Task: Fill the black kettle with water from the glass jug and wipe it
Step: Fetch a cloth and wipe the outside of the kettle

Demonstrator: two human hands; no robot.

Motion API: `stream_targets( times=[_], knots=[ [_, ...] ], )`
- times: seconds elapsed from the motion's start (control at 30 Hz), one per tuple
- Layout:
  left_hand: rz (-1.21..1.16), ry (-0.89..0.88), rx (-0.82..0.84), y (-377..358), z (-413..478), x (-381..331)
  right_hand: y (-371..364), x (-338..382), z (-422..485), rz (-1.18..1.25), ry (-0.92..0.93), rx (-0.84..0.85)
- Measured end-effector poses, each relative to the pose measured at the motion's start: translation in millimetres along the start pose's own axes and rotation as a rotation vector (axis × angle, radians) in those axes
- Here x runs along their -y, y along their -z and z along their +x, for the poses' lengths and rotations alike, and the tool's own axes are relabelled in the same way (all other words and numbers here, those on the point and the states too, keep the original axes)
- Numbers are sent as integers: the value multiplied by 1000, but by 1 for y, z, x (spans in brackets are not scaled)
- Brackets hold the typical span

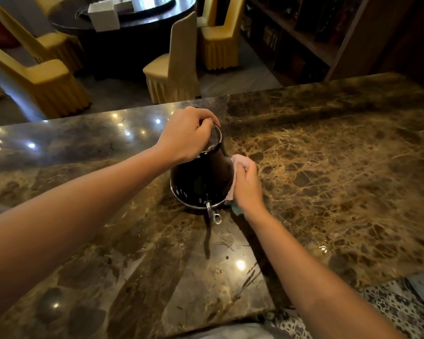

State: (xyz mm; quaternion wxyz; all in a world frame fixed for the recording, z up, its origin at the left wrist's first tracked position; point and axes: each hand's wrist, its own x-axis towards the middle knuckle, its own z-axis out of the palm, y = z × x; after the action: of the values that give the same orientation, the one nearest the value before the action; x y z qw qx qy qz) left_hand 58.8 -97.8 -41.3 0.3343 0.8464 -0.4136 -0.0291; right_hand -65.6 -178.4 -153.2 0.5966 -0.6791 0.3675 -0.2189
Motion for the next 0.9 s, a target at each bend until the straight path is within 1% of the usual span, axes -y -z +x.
stream_targets(
  times=[0.03, 0.1, 0.17, 0.23, 0.3, 0.33, 0.4, 0.43, 0.47, 0.5, 0.53, 0.57, 0.63, 0.67, 0.7, 0.73, 0.77, 0.8, 0.83, 0.87, 0.9],
  knots=[
    [9, 14, -47, -4, -3, -2, 3, -2, 0, 17, -22, -3],
    [28, 55, -145, -11, -7, -2, 2, 2, -6, 67, 42, 18],
    [20, 103, -219, -16, -12, -1, 6, 11, -17, 168, 190, 111],
    [15, 127, -250, -17, -15, -1, 12, 12, -16, 264, 334, 218],
    [16, 147, -255, -18, -16, -4, 15, 3, -7, 169, 389, 217],
    [27, 158, -263, -17, -16, -5, 16, -5, -2, 63, 361, 187],
    [57, 184, -289, -17, -16, -6, 20, -21, 7, -155, 240, 149],
    [67, 191, -303, -18, -17, -7, 26, -27, 10, -261, 210, 159],
    [76, 193, -310, -20, -18, -8, 34, -28, 11, -337, 218, 184],
    [85, 191, -302, -19, -18, -9, 42, -26, 12, -355, 236, 193],
    [98, 185, -270, -18, -18, -10, 52, -20, 9, -313, 230, 182],
    [133, 160, -215, -14, -17, -9, 63, -14, 3, -186, 161, 147],
    [241, 44, -65, 3, -14, -4, 90, -9, -17, 115, -75, 111],
    [266, -25, 24, 13, -12, -1, 103, -10, -30, 197, -191, 141],
    [252, -77, 125, 23, -9, 3, 114, -13, -47, 191, -275, 214],
    [215, -109, 224, 30, -5, 7, 120, -16, -65, 125, -317, 316],
    [176, -133, 304, 34, -2, 10, 120, -14, -83, 51, -318, 431],
    [157, -163, 360, 34, 2, 13, 112, -10, -103, -11, -283, 530],
    [147, -203, 391, 32, 5, 15, 99, -5, -121, -50, -218, 595],
    [140, -236, 397, 30, 7, 18, 82, 1, -134, -50, -140, 601],
    [127, -260, 392, 27, 8, 20, 65, 5, -142, -13, -52, 572]
  ],
)
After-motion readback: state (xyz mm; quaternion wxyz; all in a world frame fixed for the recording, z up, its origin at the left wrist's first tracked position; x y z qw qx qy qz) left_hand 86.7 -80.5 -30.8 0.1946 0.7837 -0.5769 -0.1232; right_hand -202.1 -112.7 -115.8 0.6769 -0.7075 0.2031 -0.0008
